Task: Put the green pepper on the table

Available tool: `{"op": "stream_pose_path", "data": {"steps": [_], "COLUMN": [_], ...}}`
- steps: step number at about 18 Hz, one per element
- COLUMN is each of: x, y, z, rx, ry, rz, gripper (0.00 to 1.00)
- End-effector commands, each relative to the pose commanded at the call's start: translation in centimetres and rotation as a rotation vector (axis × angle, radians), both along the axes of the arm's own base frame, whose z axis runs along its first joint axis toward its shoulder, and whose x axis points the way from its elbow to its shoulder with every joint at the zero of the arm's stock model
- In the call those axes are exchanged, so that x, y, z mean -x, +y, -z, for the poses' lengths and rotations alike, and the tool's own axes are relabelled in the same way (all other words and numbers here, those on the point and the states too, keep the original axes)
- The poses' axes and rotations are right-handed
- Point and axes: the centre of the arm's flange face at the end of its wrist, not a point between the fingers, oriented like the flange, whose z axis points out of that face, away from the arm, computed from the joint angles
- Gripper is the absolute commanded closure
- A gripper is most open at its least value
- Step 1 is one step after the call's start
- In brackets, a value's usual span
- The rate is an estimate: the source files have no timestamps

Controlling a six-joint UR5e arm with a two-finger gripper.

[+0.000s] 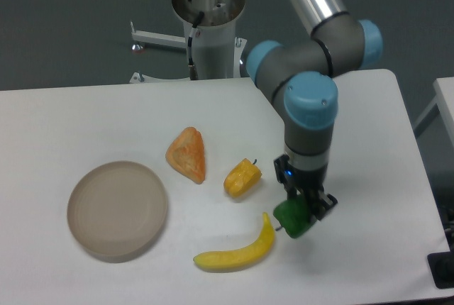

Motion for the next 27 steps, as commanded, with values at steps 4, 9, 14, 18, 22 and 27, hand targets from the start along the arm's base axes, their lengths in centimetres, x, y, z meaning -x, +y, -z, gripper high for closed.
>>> {"op": "stream_pose_path", "data": {"steps": [4, 9, 14, 18, 22, 27], "x": [4.1, 7.7, 9.9, 10.7, 11.2, 11.2], "y": [1.0, 1.4, 1.5, 1.6, 1.6, 1.6], "z": [0.9, 2.7, 3.4, 4.1, 4.2, 4.2], "rx": [-0.003, 0.004, 0.0, 0.001, 0.001, 0.001], "ry": [0.034, 0.06, 0.077, 0.079, 0.085, 0.087], "rz": [0.021, 0.067, 0.081, 0.085, 0.092, 0.09], "gripper": [0.56, 0.56, 0.56, 0.56, 0.56, 0.56]}}
